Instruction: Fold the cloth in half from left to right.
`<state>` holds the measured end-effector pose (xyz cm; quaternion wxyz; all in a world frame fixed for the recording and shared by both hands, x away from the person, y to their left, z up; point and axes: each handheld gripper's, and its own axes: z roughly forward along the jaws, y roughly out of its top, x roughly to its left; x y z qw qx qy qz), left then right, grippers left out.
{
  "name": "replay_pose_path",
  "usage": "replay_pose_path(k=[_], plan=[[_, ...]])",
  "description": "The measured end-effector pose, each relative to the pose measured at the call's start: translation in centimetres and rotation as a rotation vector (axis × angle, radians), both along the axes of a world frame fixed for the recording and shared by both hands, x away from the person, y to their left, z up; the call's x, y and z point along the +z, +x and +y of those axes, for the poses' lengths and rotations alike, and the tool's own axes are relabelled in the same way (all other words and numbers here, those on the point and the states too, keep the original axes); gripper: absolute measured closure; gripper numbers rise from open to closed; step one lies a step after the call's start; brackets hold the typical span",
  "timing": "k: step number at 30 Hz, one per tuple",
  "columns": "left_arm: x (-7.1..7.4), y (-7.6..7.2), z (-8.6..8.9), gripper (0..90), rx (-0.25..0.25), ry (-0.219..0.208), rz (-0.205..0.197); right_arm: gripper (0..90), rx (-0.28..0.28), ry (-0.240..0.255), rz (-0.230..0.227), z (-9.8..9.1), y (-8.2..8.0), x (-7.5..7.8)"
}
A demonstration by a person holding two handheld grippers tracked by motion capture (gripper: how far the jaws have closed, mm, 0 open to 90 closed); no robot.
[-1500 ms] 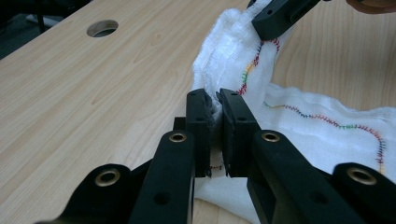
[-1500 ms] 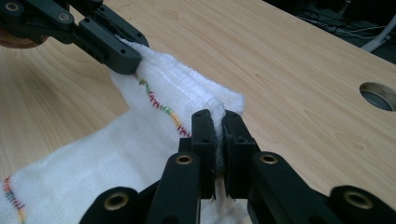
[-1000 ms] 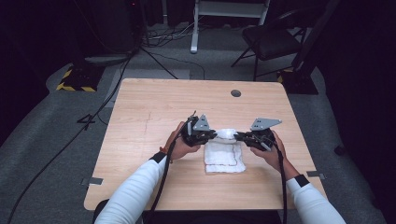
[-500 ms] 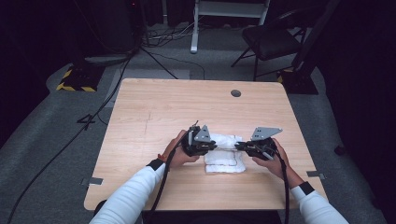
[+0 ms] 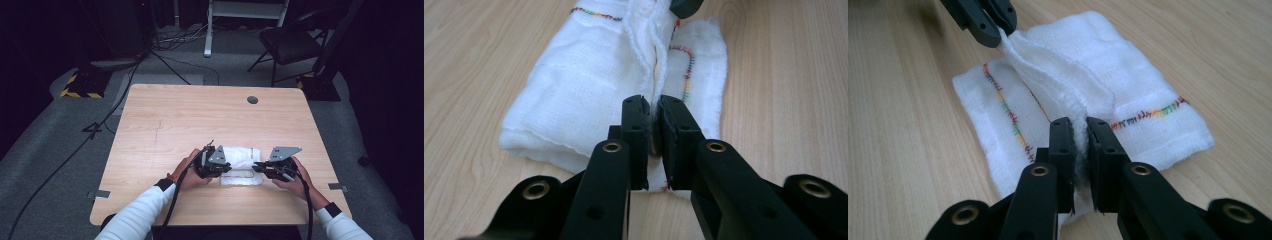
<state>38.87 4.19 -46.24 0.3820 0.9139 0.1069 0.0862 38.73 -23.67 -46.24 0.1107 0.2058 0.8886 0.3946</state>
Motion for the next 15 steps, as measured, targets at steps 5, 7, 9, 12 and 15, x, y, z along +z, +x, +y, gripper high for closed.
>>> replay_pose_path(k=[5,7,9,12,15], plan=[[-0.2,-0.4,0.1,83.0,-0.01,0.018,0.006,82.1,0.007,-0.028,0.008,-0.3,-0.6,-0.6],[-0.4,-0.4,0.1,84.4,-0.016,0.027,0.01,82.2,0.012,-0.045,0.007,-0.3,-0.8,-0.8],[-0.6,-0.5,0.0,85.1,-0.019,0.032,0.019,81.3,0.014,-0.043,0.011,-0.4,-0.8,-0.9],[-0.9,-0.6,0.0,85.3,-0.025,0.037,0.029,79.2,0.015,-0.041,0.018,-0.4,-0.9,-0.9],[-1.0,-0.8,0.2,85.3,-0.027,0.039,0.032,76.7,0.016,-0.044,0.023,-0.6,-1.3,-1.0]])
